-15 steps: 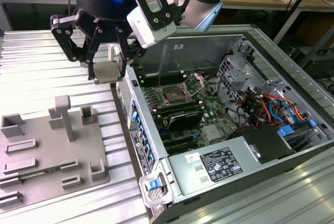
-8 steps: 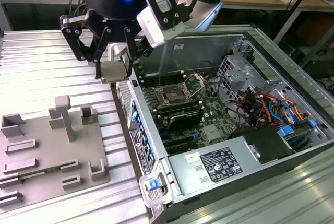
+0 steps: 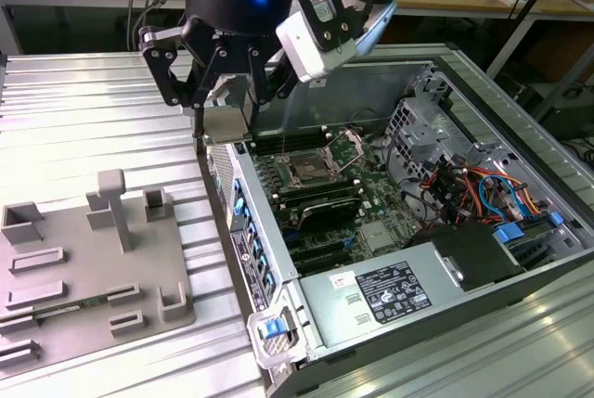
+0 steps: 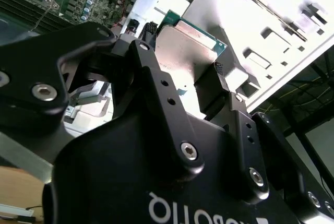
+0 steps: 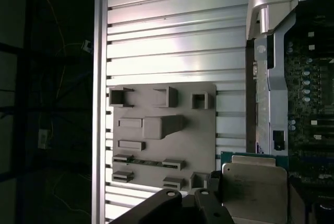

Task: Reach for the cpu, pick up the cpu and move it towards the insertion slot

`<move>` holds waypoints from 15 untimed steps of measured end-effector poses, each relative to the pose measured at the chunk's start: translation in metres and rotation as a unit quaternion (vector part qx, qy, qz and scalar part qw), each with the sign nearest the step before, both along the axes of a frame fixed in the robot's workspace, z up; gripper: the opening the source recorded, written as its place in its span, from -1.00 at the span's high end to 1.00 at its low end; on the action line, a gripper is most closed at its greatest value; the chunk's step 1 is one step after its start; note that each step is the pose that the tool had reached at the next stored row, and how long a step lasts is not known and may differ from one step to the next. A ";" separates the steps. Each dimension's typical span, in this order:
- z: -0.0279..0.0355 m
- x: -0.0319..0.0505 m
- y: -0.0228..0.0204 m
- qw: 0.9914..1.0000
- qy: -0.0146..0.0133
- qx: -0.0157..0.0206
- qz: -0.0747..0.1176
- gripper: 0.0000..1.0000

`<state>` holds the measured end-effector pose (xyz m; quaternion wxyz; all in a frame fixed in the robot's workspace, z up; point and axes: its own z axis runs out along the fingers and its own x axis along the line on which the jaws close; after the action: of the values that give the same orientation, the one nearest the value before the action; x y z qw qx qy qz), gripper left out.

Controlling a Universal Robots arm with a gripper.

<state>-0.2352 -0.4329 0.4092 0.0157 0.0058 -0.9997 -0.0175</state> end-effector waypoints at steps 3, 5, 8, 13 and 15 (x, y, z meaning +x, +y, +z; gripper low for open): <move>0.0000 0.0086 0.0000 1.000 0.000 0.000 0.000 -0.09; 0.0000 0.0120 0.0000 1.000 0.000 0.000 0.000 -0.09; 0.0000 0.0175 0.0000 1.000 0.000 0.000 0.000 -0.09; 0.0000 0.0323 0.0000 1.000 0.000 0.000 0.000 -0.09; 0.0000 0.0383 0.0000 1.000 0.000 0.000 0.000 -0.09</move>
<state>-0.1969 -0.4329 0.4092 0.0157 0.0061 -0.9997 -0.0175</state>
